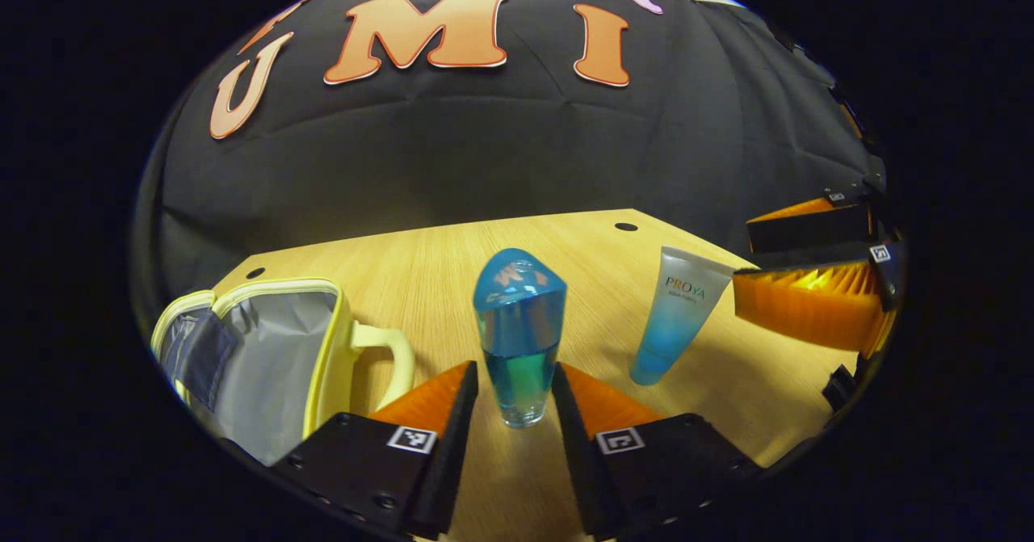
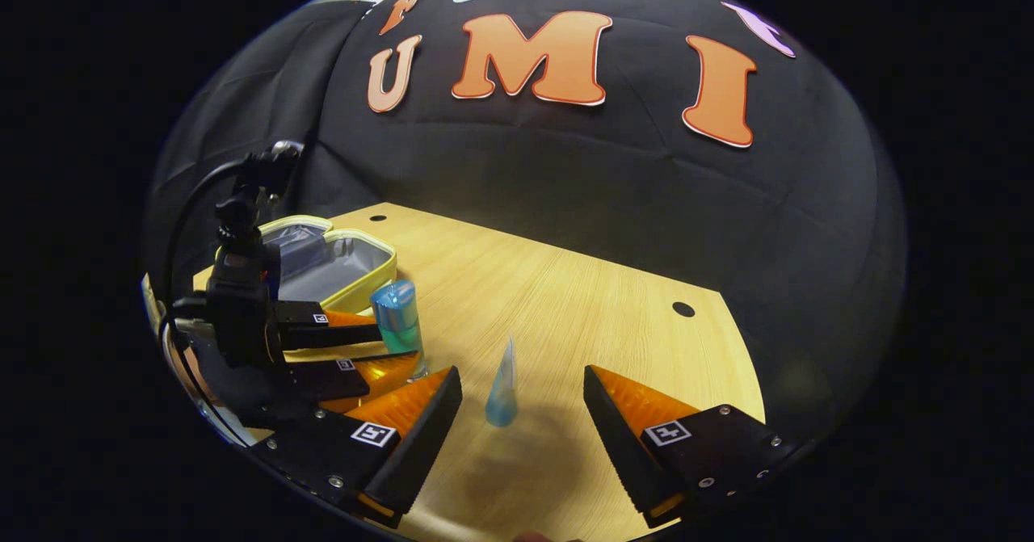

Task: First open the suitcase, pack the skin care products into it, and then close the suitcase.

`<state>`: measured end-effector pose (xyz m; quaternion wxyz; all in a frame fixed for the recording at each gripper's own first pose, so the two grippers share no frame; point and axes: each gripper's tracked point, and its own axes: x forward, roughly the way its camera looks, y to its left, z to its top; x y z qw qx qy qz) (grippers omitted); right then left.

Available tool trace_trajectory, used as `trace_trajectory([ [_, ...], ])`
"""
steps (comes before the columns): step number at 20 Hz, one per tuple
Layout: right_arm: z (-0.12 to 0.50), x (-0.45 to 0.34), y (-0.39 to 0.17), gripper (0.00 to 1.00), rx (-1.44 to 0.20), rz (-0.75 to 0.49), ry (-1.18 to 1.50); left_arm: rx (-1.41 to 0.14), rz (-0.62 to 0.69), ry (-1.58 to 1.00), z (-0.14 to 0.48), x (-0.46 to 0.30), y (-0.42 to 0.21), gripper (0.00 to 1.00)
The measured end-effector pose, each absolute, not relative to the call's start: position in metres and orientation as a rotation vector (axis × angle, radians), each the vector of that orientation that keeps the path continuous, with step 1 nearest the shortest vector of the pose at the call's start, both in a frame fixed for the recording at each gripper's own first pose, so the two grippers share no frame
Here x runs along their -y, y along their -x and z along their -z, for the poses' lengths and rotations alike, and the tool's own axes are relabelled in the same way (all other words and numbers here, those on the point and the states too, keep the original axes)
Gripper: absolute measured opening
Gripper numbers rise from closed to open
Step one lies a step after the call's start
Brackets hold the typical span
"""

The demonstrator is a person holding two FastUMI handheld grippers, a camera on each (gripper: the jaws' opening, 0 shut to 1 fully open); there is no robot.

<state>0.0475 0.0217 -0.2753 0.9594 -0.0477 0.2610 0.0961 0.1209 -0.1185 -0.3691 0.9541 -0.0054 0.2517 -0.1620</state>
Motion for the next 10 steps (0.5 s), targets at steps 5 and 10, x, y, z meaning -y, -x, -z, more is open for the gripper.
trace_trajectory([
  [5, 0.297, -0.024, -0.055, 0.96, -0.578, -0.196, 0.041, -0.542, 0.311, 0.032, 0.366, 0.115, -0.119, 0.43],
  [10, 0.328, -0.024, -0.057, 0.96, -0.643, -0.201, 0.012, -0.528, 0.302, 0.028, 0.337, 0.110, -0.120, 0.42],
])
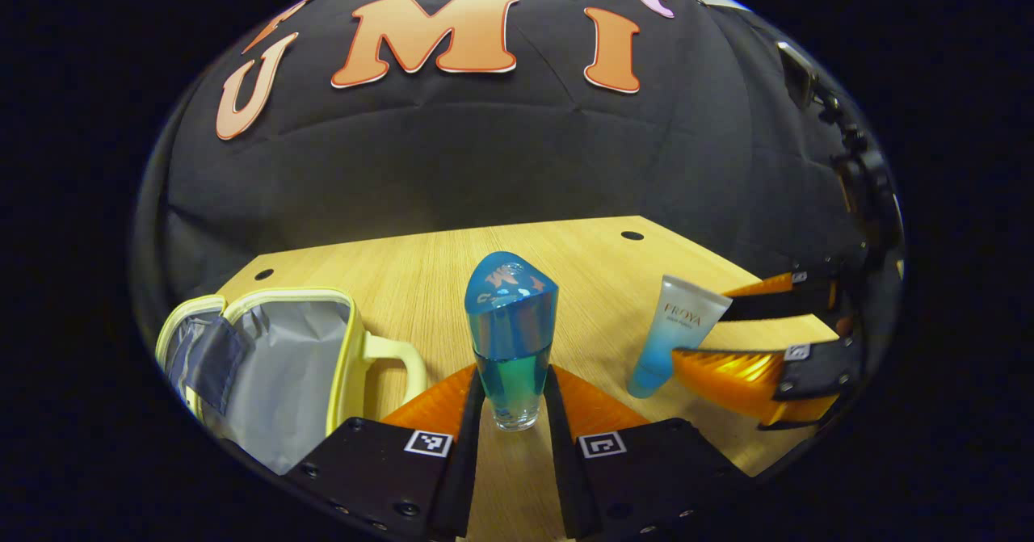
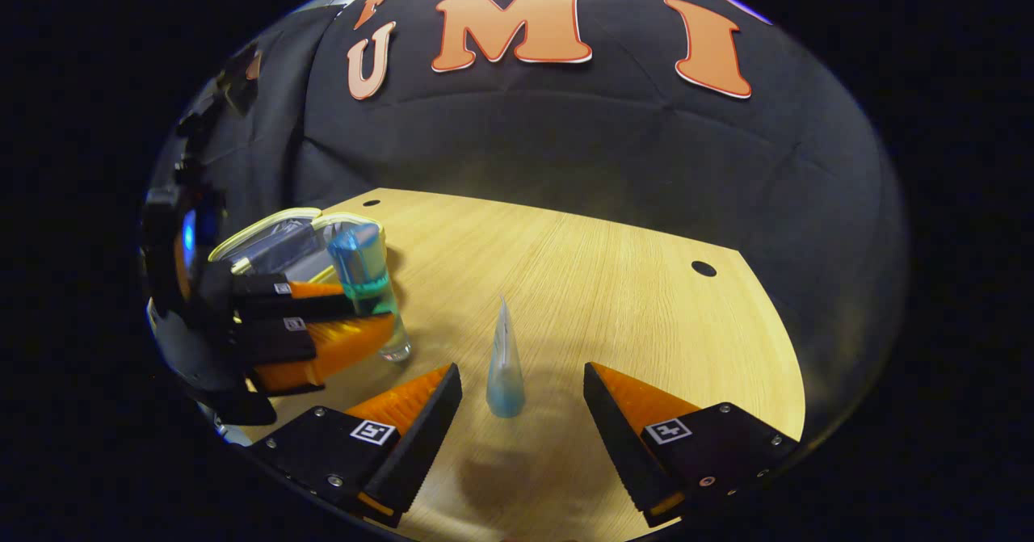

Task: First open the suitcase, pack the skin care products into it, and then close the suitcase.

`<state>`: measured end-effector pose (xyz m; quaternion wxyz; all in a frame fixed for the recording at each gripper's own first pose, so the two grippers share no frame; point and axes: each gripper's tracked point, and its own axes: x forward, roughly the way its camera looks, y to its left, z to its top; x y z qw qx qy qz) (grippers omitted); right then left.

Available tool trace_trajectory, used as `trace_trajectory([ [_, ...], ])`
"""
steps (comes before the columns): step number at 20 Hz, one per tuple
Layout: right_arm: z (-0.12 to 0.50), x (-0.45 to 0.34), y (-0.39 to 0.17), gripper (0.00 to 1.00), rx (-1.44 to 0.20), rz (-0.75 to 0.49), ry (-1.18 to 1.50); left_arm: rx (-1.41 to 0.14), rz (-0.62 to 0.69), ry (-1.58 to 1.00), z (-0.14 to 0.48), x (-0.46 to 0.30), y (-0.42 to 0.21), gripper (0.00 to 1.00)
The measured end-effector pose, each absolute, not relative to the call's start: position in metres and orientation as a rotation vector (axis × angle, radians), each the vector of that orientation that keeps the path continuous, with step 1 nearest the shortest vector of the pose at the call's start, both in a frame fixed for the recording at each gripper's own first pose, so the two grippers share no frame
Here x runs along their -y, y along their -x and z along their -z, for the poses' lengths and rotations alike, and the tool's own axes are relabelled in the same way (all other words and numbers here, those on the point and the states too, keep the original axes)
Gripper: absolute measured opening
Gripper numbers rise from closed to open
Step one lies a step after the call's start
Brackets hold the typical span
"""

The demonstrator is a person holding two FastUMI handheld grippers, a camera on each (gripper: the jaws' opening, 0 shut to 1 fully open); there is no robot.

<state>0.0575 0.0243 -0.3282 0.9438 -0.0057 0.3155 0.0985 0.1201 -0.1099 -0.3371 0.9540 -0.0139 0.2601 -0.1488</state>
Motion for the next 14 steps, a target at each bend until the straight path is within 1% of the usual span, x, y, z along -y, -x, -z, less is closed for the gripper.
trace_trajectory([
  [2, 0.339, -0.027, -0.055, 0.96, -0.675, -0.214, -0.013, -0.531, 0.290, 0.022, 0.325, 0.104, -0.120, 0.42],
  [4, 0.346, -0.031, -0.054, 0.92, -0.697, -0.226, -0.045, -0.528, 0.273, 0.024, 0.311, 0.097, -0.118, 0.42],
  [5, 0.350, -0.034, -0.055, 0.86, -0.707, -0.228, -0.059, -0.525, 0.265, 0.026, 0.305, 0.092, -0.117, 0.42],
  [6, 0.356, -0.033, -0.057, 0.83, -0.721, -0.221, -0.060, -0.523, 0.260, 0.022, 0.297, 0.088, -0.115, 0.42],
  [8, 0.361, -0.038, -0.055, 0.67, -0.747, -0.238, -0.084, -0.522, 0.246, 0.010, 0.284, 0.077, -0.111, 0.44],
  [9, 0.360, -0.043, -0.057, 0.65, -0.750, -0.245, -0.092, -0.527, 0.239, 0.005, 0.281, 0.071, -0.108, 0.42],
  [10, 0.360, -0.041, -0.059, 0.68, -0.743, -0.235, -0.087, -0.530, 0.232, 0.001, 0.276, 0.065, -0.106, 0.42],
  [11, 0.361, -0.042, -0.061, 0.63, -0.742, -0.233, -0.086, -0.533, 0.223, -0.004, 0.273, 0.058, -0.104, 0.42],
  [12, 0.362, -0.041, -0.061, 0.54, -0.749, -0.223, -0.091, -0.534, 0.212, -0.009, 0.269, 0.050, -0.103, 0.44],
  [13, 0.362, -0.044, -0.062, 0.41, -0.751, -0.221, -0.107, -0.535, 0.199, -0.016, 0.266, 0.040, -0.103, 0.44],
  [14, 0.361, -0.043, -0.060, 0.39, -0.761, -0.222, -0.120, -0.534, 0.182, -0.019, 0.262, 0.028, -0.102, 0.42],
])
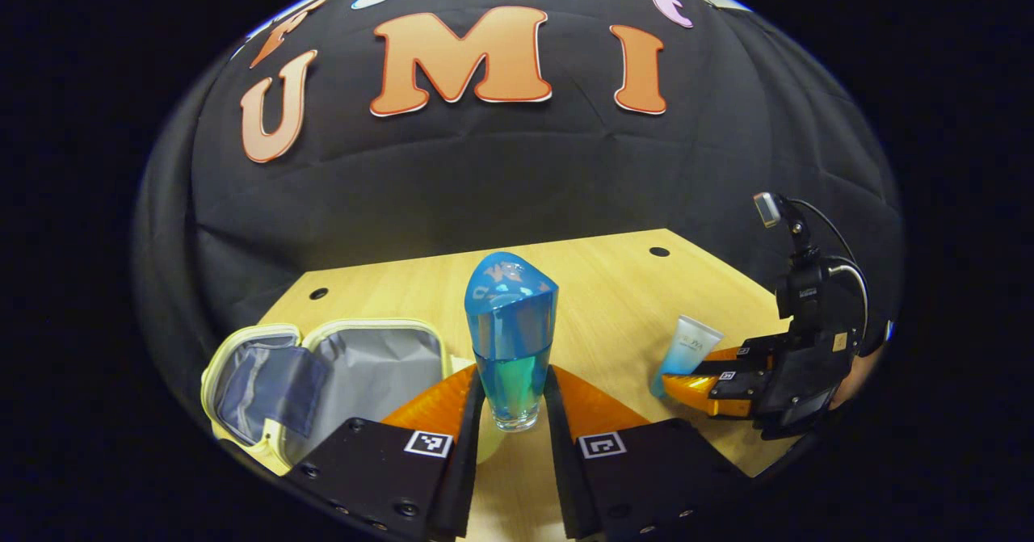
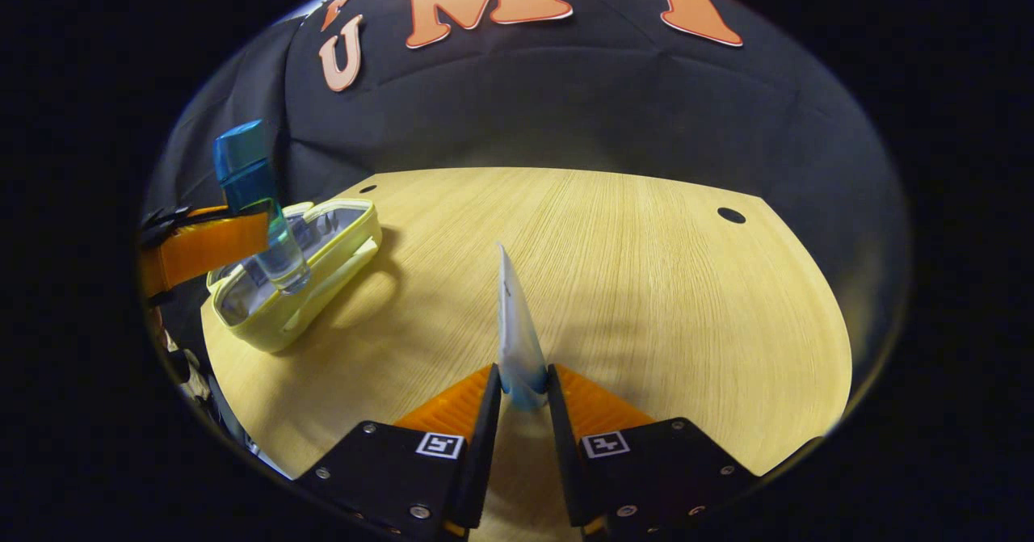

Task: First open the suitcase, pack the skin care products into it, and then close the suitcase.

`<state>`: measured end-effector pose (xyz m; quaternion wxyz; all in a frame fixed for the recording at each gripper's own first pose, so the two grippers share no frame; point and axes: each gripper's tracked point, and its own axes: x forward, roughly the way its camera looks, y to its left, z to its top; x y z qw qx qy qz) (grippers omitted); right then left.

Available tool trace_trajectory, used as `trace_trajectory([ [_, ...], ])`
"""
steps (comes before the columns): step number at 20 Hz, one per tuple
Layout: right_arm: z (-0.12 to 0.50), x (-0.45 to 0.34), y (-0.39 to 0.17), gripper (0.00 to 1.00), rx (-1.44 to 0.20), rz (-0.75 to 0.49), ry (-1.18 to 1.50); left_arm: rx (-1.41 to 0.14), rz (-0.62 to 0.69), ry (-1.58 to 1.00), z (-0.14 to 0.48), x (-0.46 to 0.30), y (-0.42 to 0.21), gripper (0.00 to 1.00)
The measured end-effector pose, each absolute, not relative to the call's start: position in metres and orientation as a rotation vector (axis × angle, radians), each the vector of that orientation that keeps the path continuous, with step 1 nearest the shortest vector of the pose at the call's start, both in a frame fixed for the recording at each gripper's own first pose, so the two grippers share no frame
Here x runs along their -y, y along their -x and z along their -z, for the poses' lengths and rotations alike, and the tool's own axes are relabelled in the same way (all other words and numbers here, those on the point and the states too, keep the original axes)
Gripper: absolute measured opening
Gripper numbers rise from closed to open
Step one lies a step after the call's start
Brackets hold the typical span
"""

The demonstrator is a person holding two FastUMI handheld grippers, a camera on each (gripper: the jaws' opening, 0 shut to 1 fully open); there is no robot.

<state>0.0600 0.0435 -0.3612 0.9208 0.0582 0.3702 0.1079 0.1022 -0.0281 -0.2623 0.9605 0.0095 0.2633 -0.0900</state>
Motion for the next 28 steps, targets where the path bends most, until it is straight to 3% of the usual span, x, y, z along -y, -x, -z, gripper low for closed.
trace_trajectory([
  [4, 0.346, -0.054, -0.061, 0.37, -0.771, -0.225, -0.142, -0.527, 0.136, -0.033, 0.250, -0.012, -0.094, 0.44],
  [5, 0.337, -0.060, -0.063, 0.31, -0.760, -0.225, -0.146, -0.525, 0.128, -0.038, 0.249, -0.022, -0.093, 0.42],
  [6, 0.328, -0.063, -0.064, 0.37, -0.748, -0.226, -0.143, -0.524, 0.117, -0.041, 0.245, -0.033, -0.092, 0.44],
  [19, 0.224, -0.131, -0.078, 0.36, -0.620, -0.313, -0.139, -0.645, 0.057, 0.016, 0.251, -0.149, -0.083, 0.42],
  [28, 0.215, -0.185, -0.080, 0.36, -0.624, -0.339, -0.156, -0.817, 0.182, 0.052, 0.298, -0.163, -0.093, 0.42],
])
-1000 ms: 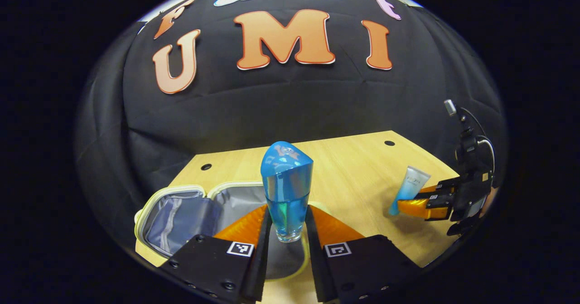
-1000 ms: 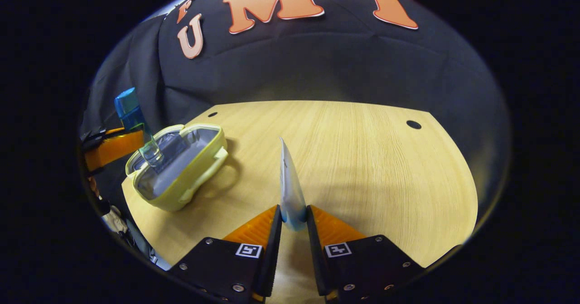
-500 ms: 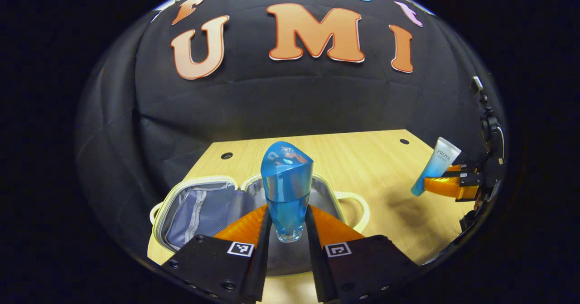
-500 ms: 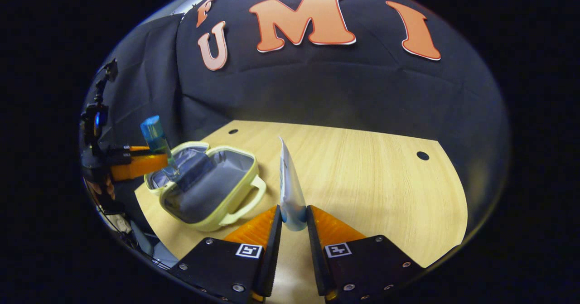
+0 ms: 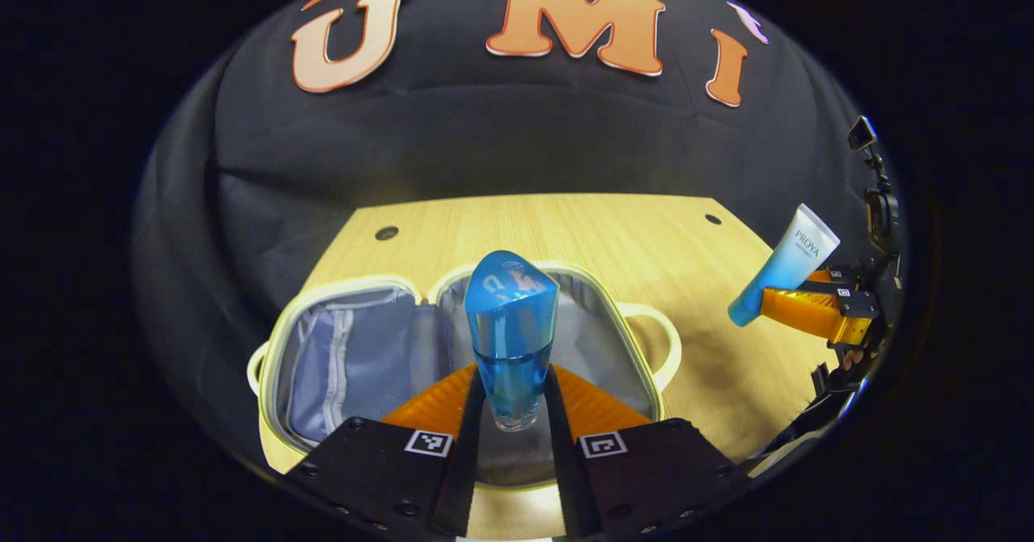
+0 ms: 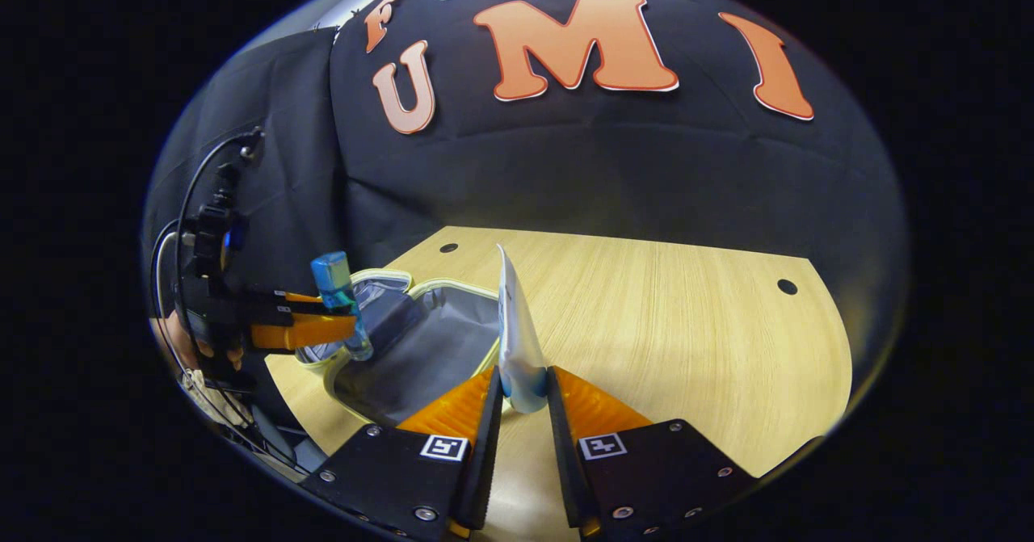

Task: First open the suitcase, pack the skin care products into it, and then close the suitcase.

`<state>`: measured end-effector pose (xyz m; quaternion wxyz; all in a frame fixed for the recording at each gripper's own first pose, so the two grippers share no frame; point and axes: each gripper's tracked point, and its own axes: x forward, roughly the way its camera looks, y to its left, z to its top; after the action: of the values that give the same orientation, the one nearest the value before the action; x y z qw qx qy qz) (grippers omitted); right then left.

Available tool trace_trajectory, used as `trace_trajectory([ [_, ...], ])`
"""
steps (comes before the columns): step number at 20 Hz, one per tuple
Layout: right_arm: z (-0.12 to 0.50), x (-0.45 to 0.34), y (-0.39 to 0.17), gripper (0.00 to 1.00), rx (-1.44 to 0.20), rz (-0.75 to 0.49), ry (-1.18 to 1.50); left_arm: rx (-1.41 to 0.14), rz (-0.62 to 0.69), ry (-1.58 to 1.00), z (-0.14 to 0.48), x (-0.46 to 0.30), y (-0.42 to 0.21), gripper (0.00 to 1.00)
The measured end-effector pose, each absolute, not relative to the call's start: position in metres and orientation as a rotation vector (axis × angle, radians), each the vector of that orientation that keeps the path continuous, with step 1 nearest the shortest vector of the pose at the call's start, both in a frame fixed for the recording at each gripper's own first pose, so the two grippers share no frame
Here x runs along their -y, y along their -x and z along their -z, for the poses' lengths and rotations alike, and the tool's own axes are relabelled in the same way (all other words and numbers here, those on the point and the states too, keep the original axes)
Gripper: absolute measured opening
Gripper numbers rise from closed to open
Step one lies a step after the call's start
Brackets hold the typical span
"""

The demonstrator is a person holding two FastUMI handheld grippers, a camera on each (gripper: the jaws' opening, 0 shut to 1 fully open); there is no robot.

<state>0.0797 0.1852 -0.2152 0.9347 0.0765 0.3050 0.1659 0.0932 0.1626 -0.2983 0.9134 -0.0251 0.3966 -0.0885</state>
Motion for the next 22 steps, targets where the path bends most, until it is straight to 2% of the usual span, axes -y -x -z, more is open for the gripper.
trace_trajectory([
  [8, 0.220, -0.216, -0.077, 0.36, -0.660, -0.329, -0.215, -1.018, 0.297, 0.025, 0.358, -0.149, -0.080, 0.42],
  [12, 0.223, -0.228, -0.077, 0.36, -0.683, -0.327, -0.226, -1.115, 0.286, 0.069, 0.389, -0.152, -0.080, 0.42],
  [16, 0.229, -0.238, -0.081, 0.36, -0.705, -0.324, -0.236, -1.121, 0.299, 0.083, 0.391, -0.146, -0.093, 0.42],
  [22, 0.242, -0.255, -0.085, 0.36, -0.748, -0.322, -0.250, -1.249, 0.231, 0.160, 0.422, -0.148, -0.087, 0.42],
])
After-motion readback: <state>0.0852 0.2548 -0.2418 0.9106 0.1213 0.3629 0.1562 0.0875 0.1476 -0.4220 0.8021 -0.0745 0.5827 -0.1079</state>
